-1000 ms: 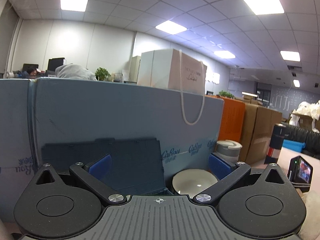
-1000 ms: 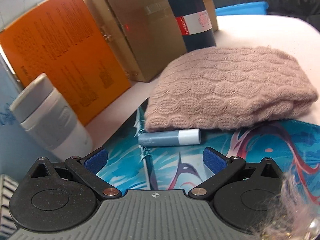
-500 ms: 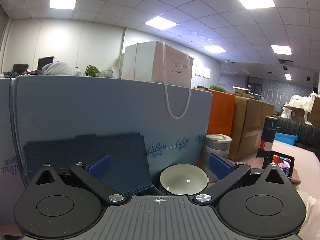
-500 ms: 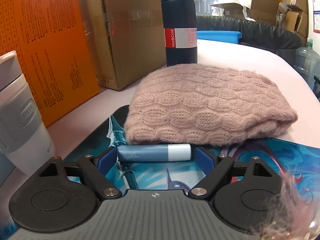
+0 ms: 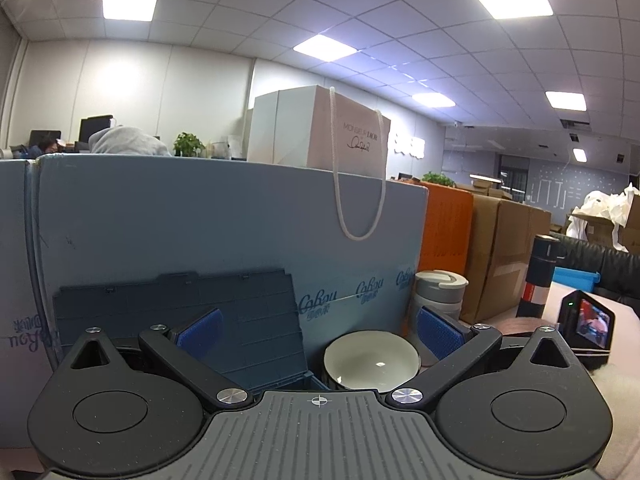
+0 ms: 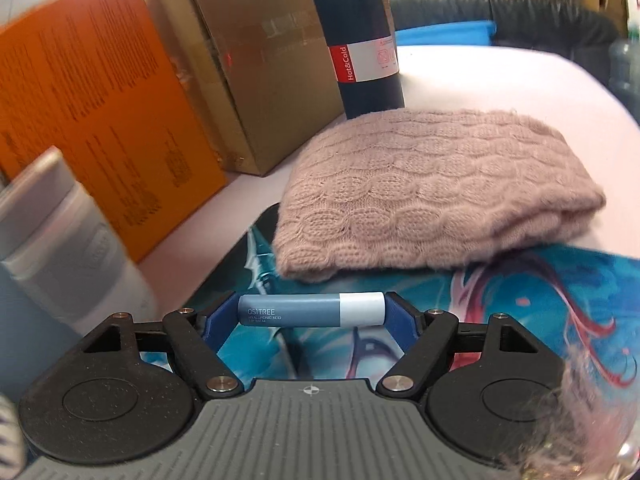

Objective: Organize rigid objects
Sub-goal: 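Lift the blue-and-white tube with the right tool and carry it over the blue box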

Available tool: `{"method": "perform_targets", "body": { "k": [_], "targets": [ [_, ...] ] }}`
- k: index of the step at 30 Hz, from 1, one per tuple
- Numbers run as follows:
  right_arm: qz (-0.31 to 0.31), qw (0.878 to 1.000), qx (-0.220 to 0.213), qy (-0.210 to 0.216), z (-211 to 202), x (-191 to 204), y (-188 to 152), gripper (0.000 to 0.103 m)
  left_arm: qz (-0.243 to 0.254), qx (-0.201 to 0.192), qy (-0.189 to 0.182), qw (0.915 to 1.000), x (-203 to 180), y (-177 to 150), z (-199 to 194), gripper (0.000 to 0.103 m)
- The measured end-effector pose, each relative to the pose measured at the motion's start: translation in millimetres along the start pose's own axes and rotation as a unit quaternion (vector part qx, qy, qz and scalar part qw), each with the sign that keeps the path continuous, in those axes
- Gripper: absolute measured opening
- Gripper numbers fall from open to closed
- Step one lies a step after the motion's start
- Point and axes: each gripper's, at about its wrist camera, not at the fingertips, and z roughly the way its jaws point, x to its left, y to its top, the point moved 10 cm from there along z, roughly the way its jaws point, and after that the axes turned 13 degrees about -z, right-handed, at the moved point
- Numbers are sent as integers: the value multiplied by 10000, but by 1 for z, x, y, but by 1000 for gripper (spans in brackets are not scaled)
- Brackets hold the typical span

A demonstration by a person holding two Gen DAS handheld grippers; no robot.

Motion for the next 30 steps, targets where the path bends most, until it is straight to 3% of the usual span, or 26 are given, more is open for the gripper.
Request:
{"method": "perform_targets", "body": {
  "k": [5,11,15,18,23,30],
  "targets": [
    [152,9972,-111,721,-48,2,-1,75,-61,-149,-18,9999,-5,8,-13,103],
    [-283,9875,-736,1365,-122,22,7,76,-611,-478,358,9963,10,20,-52,103],
    [-437,9748,-833,2021,-160,51,1,76,-631,-348,595,9956,34,15,-75,103],
    [-770,9576,-951,2609,-191,88,-4,76,-686,-273,820,9939,55,13,-89,103],
    [-1525,9169,-1011,3546,-239,170,-26,76,-782,-220,1117,9904,95,12,-111,103],
    [-2564,8799,-654,3947,-259,270,-83,76,-1628,-56,779,9836,140,2,-113,103]
  ]
}}
